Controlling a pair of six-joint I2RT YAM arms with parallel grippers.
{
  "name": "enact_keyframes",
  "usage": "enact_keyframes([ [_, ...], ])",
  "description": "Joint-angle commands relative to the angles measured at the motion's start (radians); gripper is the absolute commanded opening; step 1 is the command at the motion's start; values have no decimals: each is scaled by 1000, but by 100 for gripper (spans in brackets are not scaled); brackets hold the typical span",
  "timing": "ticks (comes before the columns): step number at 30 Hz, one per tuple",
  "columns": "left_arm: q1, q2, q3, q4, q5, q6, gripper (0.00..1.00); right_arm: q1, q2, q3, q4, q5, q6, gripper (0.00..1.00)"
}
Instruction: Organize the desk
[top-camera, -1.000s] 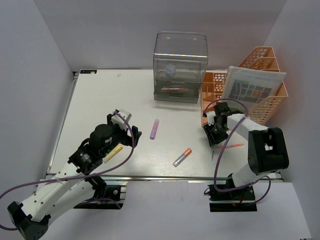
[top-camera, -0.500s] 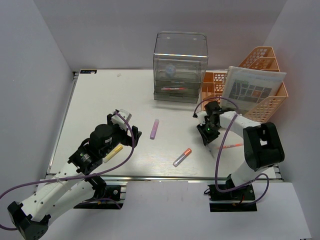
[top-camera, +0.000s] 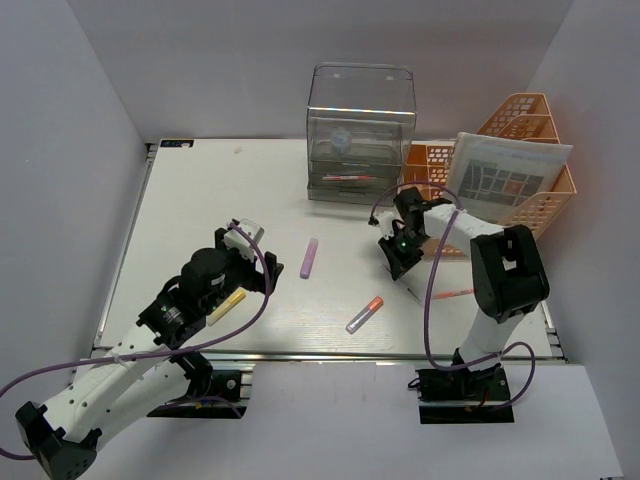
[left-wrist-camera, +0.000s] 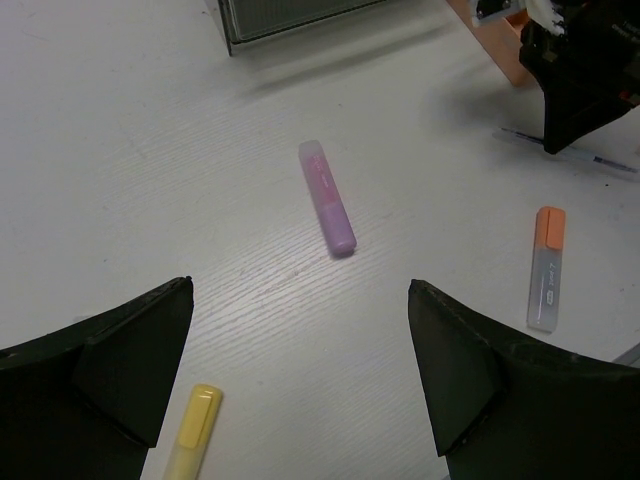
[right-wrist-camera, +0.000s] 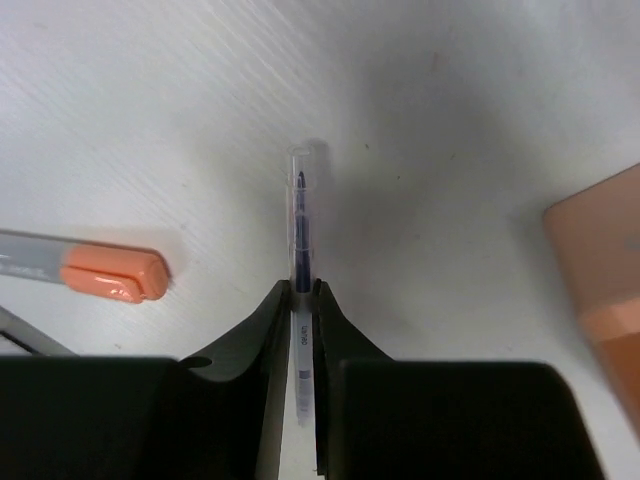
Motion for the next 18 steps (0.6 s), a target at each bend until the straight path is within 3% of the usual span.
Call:
enact_keyframes([
  [1,0,-10,-9,13,-19,6,98,11,-29,129,-88,-68,-69,2],
  [11,0,-4,-14,21,-28,7,98,123,-14,621,-186,31,-404,1],
  [13,0,-3,-17,21,-35,7,98,160,20,701,-160,65,-476,1],
  [18,0,6,-25,24,-66,7,98,211,51,695,71,219,-644,1],
])
